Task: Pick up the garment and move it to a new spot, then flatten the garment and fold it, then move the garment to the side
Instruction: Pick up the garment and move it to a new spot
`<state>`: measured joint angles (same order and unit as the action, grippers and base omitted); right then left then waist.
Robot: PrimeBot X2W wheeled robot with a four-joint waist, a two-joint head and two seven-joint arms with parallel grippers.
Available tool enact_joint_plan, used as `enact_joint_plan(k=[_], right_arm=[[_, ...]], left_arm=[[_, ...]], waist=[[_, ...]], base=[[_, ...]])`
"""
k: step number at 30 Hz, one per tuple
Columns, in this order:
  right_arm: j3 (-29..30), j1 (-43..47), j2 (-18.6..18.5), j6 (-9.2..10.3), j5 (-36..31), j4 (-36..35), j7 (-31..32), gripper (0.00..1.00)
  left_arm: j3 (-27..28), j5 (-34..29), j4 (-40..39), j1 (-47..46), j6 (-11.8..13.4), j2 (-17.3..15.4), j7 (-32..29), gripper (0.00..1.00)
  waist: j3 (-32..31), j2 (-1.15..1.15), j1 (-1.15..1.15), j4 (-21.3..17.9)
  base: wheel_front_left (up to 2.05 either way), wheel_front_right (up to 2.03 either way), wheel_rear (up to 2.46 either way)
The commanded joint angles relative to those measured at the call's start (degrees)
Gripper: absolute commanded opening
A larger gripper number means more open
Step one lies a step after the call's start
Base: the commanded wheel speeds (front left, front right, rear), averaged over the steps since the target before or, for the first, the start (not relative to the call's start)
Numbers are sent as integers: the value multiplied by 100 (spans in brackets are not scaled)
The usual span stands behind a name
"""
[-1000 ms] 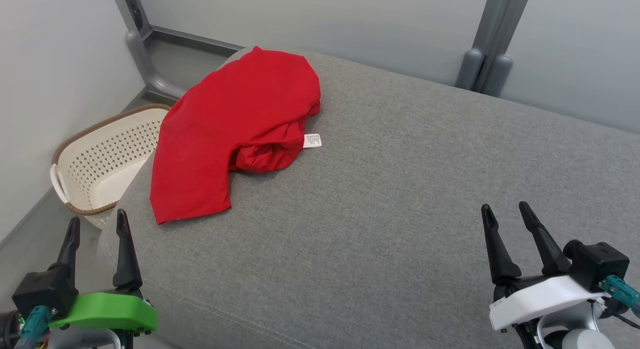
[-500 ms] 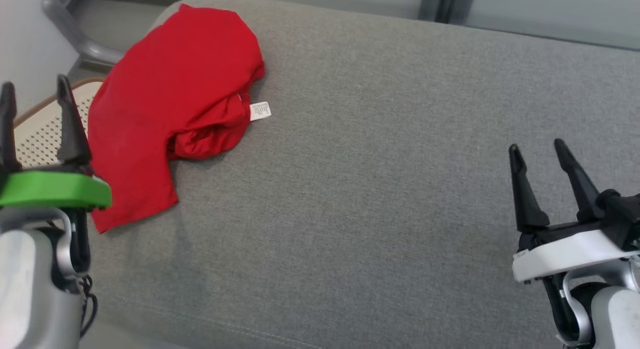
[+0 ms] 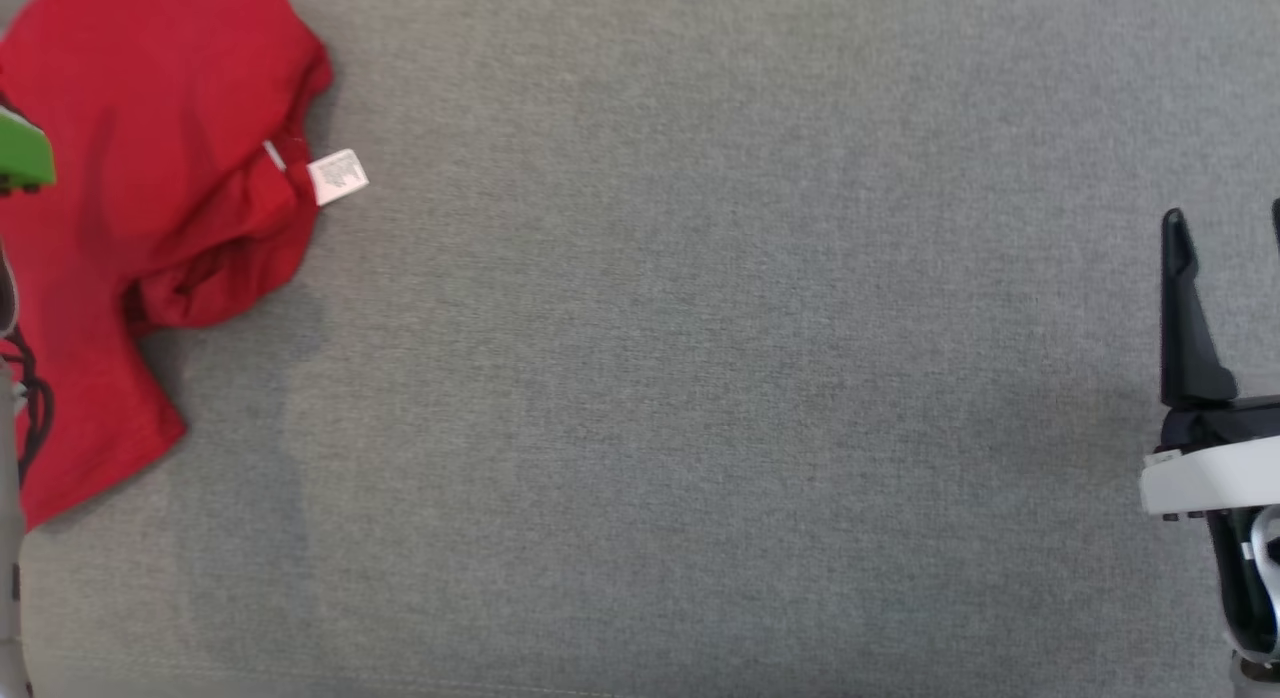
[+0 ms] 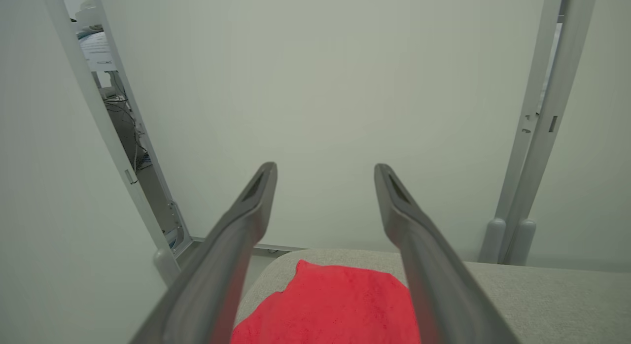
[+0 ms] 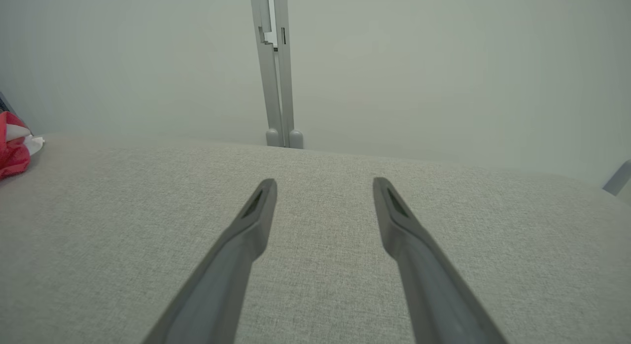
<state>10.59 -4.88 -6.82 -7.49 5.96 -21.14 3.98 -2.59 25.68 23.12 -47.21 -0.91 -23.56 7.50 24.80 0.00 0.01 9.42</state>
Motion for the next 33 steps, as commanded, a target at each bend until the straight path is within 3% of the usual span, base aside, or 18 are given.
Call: enact_joint_plan(k=[1, 8, 17, 20, 21, 22, 23, 26, 33], right_arm=[[57, -52, -35, 0, -24, -99, 36, 100], [188, 7, -100, 0, 25, -328, 207, 100], [191, -25, -104, 0, 47, -431, 323, 100], [165, -50, -90, 0, 55, -414, 313, 100], [151, -60, -84, 0, 59, -404, 313, 100], [135, -71, -78, 0, 63, -396, 310, 100], [115, -86, -70, 0, 66, -386, 303, 100], [96, -98, -63, 0, 88, -353, 265, 100], [57, -40, 10, 0, 108, -185, 150, 100]], left_arm=[[-36, 25, 157, -208, -69, -62, -3, 100], [-189, 152, 1280, -788, -302, -68, -343, 100], [-691, 383, 2726, -1189, -621, -232, -1355, 100], [-802, 558, 2999, -1255, -654, -119, -1625, 100], [-846, 605, 3084, -1260, -660, -104, -1723, 78], [-902, 655, 3146, -1264, -658, -94, -1812, 44], [-986, 731, 3174, -1264, -655, -66, -1909, 0], [-1143, 854, 3138, -1254, -658, -150, -1848, 0], [-1243, 733, 3159, -1524, -656, -403, -903, 0]], waist=[[475, 0, -1, -346], [698, 0, -1, -364], [802, 0, -1, -413], [796, 0, -1, -434], [794, 0, -1, -445], [791, 0, -1, -456], [788, 0, -1, -472], [784, 0, -1, -508], [576, 0, -1, -486]], base=[[0, 0, 0], [0, 0, 0], [0, 0, 0], [0, 0, 0], [0, 0, 0], [0, 0, 0], [0, 0, 0], [0, 0, 0], [0, 0, 0]])
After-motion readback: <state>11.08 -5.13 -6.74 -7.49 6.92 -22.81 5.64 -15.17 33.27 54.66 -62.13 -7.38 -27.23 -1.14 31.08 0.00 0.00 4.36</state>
